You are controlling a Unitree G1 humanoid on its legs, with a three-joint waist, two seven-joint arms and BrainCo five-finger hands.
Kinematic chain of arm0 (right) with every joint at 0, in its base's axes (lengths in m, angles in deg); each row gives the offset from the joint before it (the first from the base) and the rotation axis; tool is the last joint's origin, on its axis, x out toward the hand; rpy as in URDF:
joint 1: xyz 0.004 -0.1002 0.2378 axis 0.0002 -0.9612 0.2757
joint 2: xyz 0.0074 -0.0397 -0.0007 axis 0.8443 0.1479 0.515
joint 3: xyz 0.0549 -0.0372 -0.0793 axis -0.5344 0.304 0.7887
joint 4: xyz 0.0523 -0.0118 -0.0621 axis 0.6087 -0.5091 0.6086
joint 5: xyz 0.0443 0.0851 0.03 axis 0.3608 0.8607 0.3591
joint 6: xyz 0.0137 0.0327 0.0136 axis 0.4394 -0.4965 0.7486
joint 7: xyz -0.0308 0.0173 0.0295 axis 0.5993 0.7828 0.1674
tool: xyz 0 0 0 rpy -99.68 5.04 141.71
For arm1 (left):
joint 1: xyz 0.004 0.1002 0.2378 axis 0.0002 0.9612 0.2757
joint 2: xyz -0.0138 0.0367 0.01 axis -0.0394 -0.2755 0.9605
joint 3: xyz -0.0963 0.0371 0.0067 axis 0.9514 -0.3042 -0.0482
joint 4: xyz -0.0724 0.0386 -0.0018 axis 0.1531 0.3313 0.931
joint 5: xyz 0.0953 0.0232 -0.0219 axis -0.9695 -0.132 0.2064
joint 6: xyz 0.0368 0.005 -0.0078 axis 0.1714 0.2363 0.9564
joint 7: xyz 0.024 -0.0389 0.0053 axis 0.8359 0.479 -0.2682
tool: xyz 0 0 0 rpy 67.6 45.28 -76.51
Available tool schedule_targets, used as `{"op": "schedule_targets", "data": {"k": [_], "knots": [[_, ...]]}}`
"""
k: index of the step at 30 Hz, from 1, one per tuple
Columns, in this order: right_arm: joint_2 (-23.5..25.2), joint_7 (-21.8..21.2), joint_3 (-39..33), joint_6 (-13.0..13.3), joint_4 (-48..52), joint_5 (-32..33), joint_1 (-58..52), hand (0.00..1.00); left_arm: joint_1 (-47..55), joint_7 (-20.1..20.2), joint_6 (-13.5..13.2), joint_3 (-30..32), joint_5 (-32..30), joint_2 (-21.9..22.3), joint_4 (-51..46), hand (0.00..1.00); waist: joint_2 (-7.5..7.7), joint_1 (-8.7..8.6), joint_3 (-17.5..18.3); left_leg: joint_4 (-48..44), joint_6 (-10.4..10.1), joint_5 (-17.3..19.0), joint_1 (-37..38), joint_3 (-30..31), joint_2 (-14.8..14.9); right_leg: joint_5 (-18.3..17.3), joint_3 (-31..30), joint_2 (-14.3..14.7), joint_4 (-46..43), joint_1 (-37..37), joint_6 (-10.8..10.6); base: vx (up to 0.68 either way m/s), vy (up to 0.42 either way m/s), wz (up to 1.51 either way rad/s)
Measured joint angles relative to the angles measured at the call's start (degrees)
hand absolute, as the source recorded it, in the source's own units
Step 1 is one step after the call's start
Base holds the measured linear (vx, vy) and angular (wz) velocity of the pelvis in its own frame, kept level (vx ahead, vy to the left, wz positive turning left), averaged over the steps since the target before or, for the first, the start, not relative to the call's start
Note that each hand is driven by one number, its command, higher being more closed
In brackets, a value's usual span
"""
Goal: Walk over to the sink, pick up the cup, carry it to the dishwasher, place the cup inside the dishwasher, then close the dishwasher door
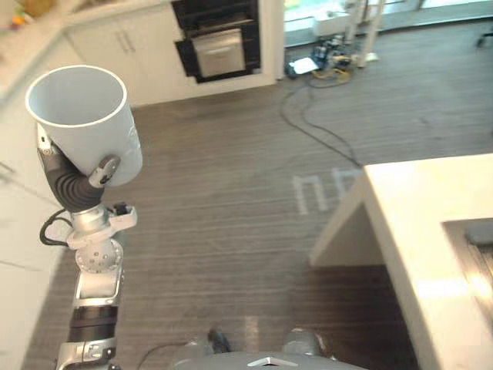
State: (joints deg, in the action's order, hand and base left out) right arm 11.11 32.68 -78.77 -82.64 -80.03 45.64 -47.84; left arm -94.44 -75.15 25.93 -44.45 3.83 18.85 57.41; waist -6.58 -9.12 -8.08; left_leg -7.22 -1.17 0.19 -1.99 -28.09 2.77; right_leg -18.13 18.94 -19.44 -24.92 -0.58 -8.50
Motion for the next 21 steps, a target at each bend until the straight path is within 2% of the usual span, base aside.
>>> {"op": "schedule_targets", "data": {"k": [1,2,4,6,9,10,11,13,15,16,17,19,20,21], "knots": [[-0.43,-0.64,0.01,0.4,-0.15,-1.6,0.09,0.0,0.21,0.22,0.31,-0.76,0.8,0.05,-0.05,1.0,-1.3,0.52,0.66,2.58,0.74,-1.41,0.14,0.28,-1.43,0.63,0.33,-0.63,0.48,-0.48,-0.76,-0.02,0.104,0.35],[-0.3,-0.99,-0.48,1.63,-0.09,-2.38,0.33,0.0,0.09,0.77,1.07,-1.86,1.9,0.02,-0.37,1.0,-1.72,0.6,0.77,5.63,0.65,-3.4,0.44,1.21,-2.41,1.44,1.01,-0.69,1.23,-0.58,-1.09,-0.02,0.102,0.24],[-0.29,-1.79,-0.13,2.9,0.19,-4.47,0.41,0.0,-0.04,1.75,2.22,-3.79,2.43,0.07,-0.36,1.0,-1.48,0.62,0.83,10.32,0.79,-6.16,1.25,1.79,-2.64,2.96,2.22,0.37,3.31,-0.35,-0.72,-0.05,0.055,0.15],[-0.03,-1.74,0.44,3.37,0.2,-5.4,1.07,0.0,-0.03,3.21,3.99,-5.32,4.18,0.11,-0.29,1.0,-0.46,0.9,0.4,11.7,0.63,-7.3,1.15,2.75,-2.09,4.91,2.43,1.9,5.85,0.7,-0.25,-0.02,0.012,0.04],[0.47,-1.8,0.74,3.54,0.55,-4.95,2.25,0.0,0.1,5.12,6.57,-6.57,7.04,-0.18,0.26,1.0,2.62,1.11,-0.54,11.71,0.73,-7.54,2.48,4.15,-1.69,7.31,2.01,3.59,9.53,3.87,1.14,0.0,0.015,0.08],[1.49,-1.96,0.7,3.95,0.5,-3.99,2.11,0.0,0.19,5.15,6.94,-7.34,7.56,-0.21,0.57,1.0,3.29,1.14,-0.16,11.71,0.84,-7.6,2.03,5.19,-1.8,7.95,-0.61,4.21,9.42,3.62,2.17,-0.01,0.081,0.48],[1.84,-1.97,0.56,4.79,0.53,-3.86,1.92,0.0,0.04,5.12,7.15,-9.66,7.98,-0.24,1.08,1.0,3.64,0.87,-0.06,11.71,1.35,-7.66,1.45,7.62,-1.71,8.91,-5.53,5.46,9.21,3.6,4.25,0.01,0.095,0.88],[2.65,-1.98,1.31,4.81,1.28,-3.41,1.14,0.0,-0.65,5.69,7.41,-12.54,7.95,-0.43,3.39,1.0,3.96,0.77,-0.11,11.74,2.59,-7.83,0.96,11.05,-1.7,9.44,-9.45,6.25,6.89,3.22,5.14,0.01,0.069,0.9],[4.62,-4.05,3.4,4.07,2.23,-1.82,0.45,0.0,-0.26,5.11,8.39,-13.06,8.04,-0.77,6.41,1.0,4.74,1.66,0.3,11.9,2.93,-7.79,0.85,12.97,-1.99,8.45,-11.2,7.01,7.81,3.85,6.23,0.0,0.021,0.5],[4.85,-4.32,4.35,3.95,2.24,-1.83,0.54,0.0,-0.24,4.6,8.59,-12.96,8.06,-0.81,7.0,1.0,5.16,1.89,0.53,12.06,3.05,-7.87,0.78,13.24,-2.18,8.1,-11.26,6.98,8.48,4.32,6.25,-0.03,-0.019,0.25],[5.04,-3.86,5.59,3.34,2.1,-2.18,1.01,0.0,-0.19,3.58,8.87,-12.94,8.04,-0.91,7.49,1.0,6.25,2.38,0.98,12.1,2.94,-8.09,0.64,13.55,-2.44,7.54,-12.07,7.04,10.02,5.08,6.09,-0.06,-0.049,0.13],[4.67,-3.94,5.92,2.83,1.96,-2.66,1.03,0.0,-0.15,2.96,8.92,-12.99,7.93,-0.96,7.46,1.0,6.89,2.78,1.1,12.14,2.91,-8.68,0.04,13.86,-2.76,6.12,-12.09,7.02,12.31,5.85,5.64,-0.08,-0.081,0.04],[4.31,-3.89,7.16,2.68,1.95,-3.3,1.31,0.0,-0.18,2.24,9.35,-13.08,7.67,-0.94,7.46,1.0,7.14,2.68,0.96,12.17,2.9,-9.14,-0.19,13.89,-3.04,4.46,-12.09,6.82,14.03,6.54,4.33,-0.12,-0.122,-0.01],[3.86,-3.9,7.37,2.31,1.97,-3.69,1.6,0.0,-0.15,1.92,10.19,-13.49,7.19,-0.66,7.47,1.0,6.68,2.37,0.69,12.21,2.57,-9.64,-0.16,14.08,-2.78,4.61,-11.91,7.15,14.14,6.6,2.34,-0.09,-0.086,0.0]]}}
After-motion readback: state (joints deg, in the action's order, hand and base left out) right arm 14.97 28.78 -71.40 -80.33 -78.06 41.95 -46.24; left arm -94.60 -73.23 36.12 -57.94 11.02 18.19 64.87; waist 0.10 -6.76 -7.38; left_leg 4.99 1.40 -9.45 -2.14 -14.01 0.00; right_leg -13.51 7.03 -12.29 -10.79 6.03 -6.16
